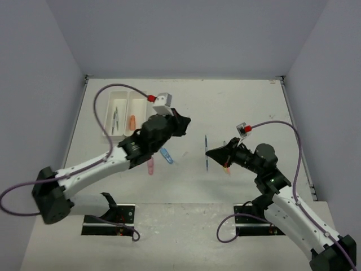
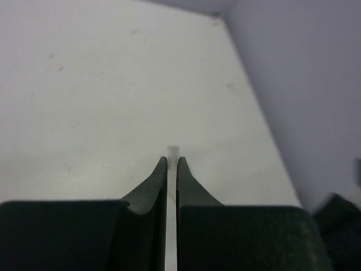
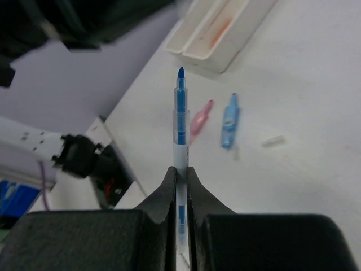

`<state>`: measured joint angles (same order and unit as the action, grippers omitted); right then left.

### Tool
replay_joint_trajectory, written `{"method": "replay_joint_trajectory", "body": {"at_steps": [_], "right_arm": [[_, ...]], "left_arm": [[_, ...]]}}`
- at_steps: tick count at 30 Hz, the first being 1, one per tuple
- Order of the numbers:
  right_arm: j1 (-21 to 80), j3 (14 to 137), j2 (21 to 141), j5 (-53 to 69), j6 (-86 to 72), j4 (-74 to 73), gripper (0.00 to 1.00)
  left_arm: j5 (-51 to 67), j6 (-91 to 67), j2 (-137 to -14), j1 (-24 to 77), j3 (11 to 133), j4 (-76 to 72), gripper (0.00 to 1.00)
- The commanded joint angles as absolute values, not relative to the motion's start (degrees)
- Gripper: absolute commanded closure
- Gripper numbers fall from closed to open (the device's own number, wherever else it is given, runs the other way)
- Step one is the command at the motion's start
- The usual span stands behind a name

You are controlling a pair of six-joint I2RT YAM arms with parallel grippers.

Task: Sort the stationery into containers
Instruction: Pick up the pen cap from the center of the board, then close the pen cap on the pen.

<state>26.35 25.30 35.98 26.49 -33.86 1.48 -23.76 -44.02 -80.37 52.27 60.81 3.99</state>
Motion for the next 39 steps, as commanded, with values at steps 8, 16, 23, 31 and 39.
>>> {"method": "replay_joint_trajectory", "body": {"at_steps": [8,16,23,31,39], "right_arm": [[48.0,26.0,41.4,27.3,-42.3,33.0,1.0],[49.8,28.9,42.8,22.4,-39.6,29.1,1.0],[49.9,31.2,41.7,20.1,-37.1,24.7,1.0],[49.8,31.3,40.3,18.7,-36.0,22.9,1.0],[49.9,31.8,40.1,19.9,-35.7,22.5,1.0]], "left_arm": [[8.4,-31.6,-50.5,50.2,35.2,-43.9,1.0],[11.4,-34.5,-50.4,50.2,33.9,-46.1,1.0],[12.0,-37.0,-52.0,50.2,32.3,-49.6,1.0],[11.1,-37.0,-52.6,50.3,32.2,-49.9,1.0],[10.3,-36.9,-52.9,50.2,32.4,-49.7,1.0]]}}
